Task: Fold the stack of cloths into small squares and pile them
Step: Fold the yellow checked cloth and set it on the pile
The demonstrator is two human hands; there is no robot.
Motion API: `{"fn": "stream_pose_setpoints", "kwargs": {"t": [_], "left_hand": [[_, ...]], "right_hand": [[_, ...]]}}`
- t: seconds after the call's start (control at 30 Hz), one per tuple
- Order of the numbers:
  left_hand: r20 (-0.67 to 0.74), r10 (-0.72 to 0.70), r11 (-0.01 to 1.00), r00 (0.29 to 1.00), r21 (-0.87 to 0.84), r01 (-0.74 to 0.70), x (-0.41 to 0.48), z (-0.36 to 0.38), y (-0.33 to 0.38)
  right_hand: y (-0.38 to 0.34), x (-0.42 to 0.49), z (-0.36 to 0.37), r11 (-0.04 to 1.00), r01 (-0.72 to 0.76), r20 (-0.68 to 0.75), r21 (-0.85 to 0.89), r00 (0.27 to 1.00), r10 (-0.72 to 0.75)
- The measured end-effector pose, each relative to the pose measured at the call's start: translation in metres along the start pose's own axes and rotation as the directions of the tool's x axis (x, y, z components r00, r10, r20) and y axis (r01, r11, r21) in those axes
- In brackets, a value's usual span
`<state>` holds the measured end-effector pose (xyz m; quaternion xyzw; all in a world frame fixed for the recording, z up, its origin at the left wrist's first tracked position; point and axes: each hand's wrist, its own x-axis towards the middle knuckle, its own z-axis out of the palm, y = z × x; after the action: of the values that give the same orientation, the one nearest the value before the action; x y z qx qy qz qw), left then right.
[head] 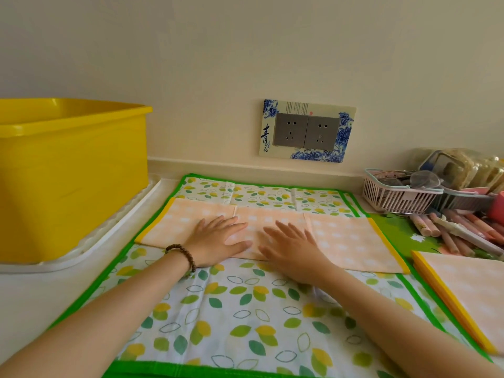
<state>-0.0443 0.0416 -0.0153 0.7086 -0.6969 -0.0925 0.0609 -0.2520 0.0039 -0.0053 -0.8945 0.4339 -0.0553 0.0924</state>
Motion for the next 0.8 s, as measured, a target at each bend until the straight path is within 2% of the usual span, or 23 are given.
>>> {"fn": "stream_pose_setpoints", "kwargs": {"t": [0.37, 0.8], "left_hand": [[0.026, 0.043, 0.999, 0.999, -0.023, -0.043, -0.006, -0.005, -0.008], [0.088, -0.055, 0.998, 0.995, -0.039, 0.058, -0.034, -0.028, -0.076]], "right_hand": [[0.000, -0.002, 0.006, 1.000, -0.017, 0.012, 0.001, 1.000, 0.017], [0.007, -0.008, 0.002, 1.000, -0.016, 0.011, 0.014, 1.000, 0.016]]}}
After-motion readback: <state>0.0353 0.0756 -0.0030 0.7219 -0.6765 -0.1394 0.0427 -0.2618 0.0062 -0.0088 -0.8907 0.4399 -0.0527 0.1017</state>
